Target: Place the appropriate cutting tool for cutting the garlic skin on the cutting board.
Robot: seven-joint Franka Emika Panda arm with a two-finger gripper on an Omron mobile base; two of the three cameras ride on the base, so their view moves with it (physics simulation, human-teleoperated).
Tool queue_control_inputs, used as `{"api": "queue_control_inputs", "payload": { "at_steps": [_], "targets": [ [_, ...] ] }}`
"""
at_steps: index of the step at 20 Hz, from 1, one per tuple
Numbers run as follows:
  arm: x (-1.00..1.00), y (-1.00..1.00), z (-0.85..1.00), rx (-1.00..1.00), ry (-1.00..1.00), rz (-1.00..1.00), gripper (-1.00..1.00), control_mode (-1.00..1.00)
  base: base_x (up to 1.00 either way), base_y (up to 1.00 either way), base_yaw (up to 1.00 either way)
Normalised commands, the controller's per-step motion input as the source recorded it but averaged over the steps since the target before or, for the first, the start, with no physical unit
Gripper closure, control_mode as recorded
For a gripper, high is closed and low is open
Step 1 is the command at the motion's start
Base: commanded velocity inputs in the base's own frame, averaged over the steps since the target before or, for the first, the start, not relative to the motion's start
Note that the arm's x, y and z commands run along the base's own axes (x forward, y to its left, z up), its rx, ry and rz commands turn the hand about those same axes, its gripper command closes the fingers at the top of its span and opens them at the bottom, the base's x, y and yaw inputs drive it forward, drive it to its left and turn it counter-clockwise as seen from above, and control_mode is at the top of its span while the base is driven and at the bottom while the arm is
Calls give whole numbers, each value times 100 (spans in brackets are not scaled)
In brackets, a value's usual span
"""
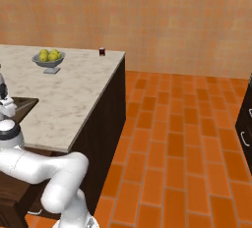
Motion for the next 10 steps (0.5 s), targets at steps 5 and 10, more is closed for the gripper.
{"api": "queue_control_inputs", "payload": {
  "at_steps": [5, 10],
  "targets": [
    [0, -1, -21, 0, 0, 3, -100, -100, 0, 0, 0],
    [-15, -6, 19, 0, 0, 3, -100, -100, 0, 0, 0]
  ]
}}
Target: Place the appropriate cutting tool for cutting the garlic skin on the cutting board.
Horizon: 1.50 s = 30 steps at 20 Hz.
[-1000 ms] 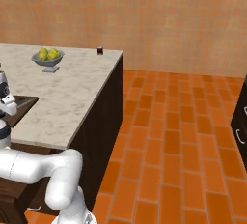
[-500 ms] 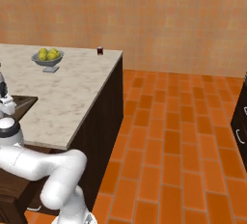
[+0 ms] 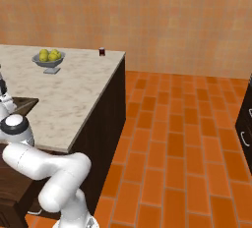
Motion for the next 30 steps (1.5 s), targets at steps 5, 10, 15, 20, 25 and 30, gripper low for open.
{"api": "queue_control_inputs", "payload": {
  "at_steps": [5, 10, 15, 20, 25, 30],
  "targets": [
    [-50, -32, 44, 0, -1, 4, -100, -100, 0, 0, 0],
    [-70, -95, 36, 2, -3, 0, -100, -100, 0, 0, 0],
    [-81, -100, 15, 4, -24, -6, -100, -100, 0, 0, 0],
    [-61, -100, 2, 8, -42, -11, -100, -100, 0, 0, 0],
    [-36, -100, 15, 23, -33, -12, -100, -100, 0, 0, 0],
    [-90, -100, 42, 35, -16, -3, -100, -100, 0, 0, 0]
  ]
}}
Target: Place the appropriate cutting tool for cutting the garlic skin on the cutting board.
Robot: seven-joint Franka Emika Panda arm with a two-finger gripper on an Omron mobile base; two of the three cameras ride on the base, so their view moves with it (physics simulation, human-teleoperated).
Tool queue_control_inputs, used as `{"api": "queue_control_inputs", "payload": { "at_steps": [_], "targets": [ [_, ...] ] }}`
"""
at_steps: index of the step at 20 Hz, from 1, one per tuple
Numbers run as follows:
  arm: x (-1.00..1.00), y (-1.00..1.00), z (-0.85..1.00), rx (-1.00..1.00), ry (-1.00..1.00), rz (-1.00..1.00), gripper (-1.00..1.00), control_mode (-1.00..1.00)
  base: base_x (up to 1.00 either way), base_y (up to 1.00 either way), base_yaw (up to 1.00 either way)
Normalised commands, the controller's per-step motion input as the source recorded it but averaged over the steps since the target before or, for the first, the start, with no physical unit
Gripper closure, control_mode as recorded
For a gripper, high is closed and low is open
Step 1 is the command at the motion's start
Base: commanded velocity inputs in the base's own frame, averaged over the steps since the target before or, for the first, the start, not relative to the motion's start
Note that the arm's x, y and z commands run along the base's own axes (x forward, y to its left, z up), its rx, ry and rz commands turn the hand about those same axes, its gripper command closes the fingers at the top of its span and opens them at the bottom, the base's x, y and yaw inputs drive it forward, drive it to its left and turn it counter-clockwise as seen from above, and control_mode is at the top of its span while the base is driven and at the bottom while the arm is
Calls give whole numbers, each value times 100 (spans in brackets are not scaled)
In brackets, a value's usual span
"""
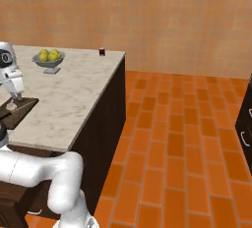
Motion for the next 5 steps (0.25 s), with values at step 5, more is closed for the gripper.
{"api": "queue_control_inputs", "payload": {
  "at_steps": [5],
  "targets": [
    [-100, -100, 43, 29, -32, 1, -100, -100, 0, 0, 0]
  ]
}}
